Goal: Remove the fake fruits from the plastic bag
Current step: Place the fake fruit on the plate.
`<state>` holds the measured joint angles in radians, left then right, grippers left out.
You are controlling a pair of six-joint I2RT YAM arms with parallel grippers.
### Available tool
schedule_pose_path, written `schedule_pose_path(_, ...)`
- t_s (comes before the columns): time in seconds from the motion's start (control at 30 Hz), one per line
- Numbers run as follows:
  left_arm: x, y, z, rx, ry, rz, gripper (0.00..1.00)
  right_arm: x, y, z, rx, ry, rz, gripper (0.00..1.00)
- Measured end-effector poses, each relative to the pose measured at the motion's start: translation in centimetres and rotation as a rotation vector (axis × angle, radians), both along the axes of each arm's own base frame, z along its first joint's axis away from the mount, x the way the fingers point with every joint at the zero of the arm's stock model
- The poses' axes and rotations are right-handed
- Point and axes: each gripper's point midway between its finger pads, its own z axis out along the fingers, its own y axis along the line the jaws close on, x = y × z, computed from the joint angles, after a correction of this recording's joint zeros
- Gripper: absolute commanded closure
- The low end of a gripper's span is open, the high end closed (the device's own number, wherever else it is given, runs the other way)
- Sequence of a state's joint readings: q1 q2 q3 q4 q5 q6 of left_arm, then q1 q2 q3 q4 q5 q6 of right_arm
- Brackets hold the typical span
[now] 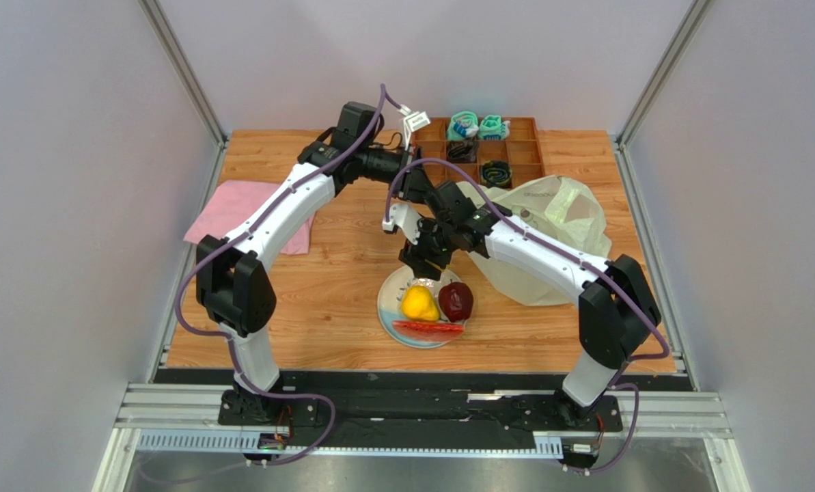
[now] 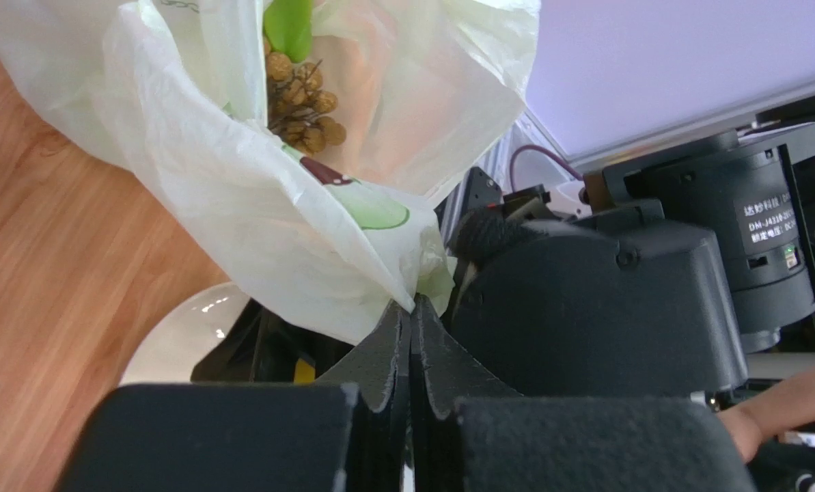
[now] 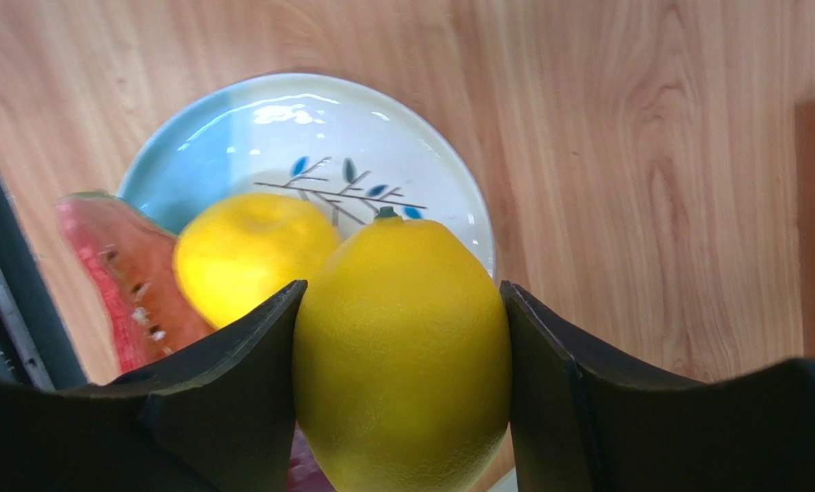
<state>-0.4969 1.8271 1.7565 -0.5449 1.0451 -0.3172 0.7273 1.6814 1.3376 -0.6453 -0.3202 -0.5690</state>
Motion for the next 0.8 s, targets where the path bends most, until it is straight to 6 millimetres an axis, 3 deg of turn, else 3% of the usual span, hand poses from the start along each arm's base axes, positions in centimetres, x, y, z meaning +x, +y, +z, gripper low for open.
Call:
schedule_pose_path(0.2, 1.8, 0.7, -0.6, 0.020, -0.031, 0.064, 1.00, 1.9, 0.0, -0.8, 0.017, 0.029, -0.022, 0.74)
schedule_pose_path(0.37, 2.7, 1.4, -1.9, 0.059, -0.028, 0.114, 1.00, 2.1, 0.9, -2.0, 0.032, 0.074, -0.011, 0.74)
schedule_pose_path(0.5, 3.0, 1.7, -2.5, 0.082, -0.025, 0.135, 1.00, 1.9, 1.3, -2.4, 0.044, 0.099, -0.016, 0.80)
schedule_pose_path(0.67, 2.5, 1.2, -1.5, 0.019, 0.026, 0.103, 1.00, 1.1, 0.1, -2.2, 0.060, 0.087, -0.060, 0.80)
schedule_pose_path(0.8, 2.8, 0.9, 1.0, -0.138, 0.136, 0.047, 1.00, 0.2, -1.2, -1.0, 0.067, 0.069, -0.081, 0.80)
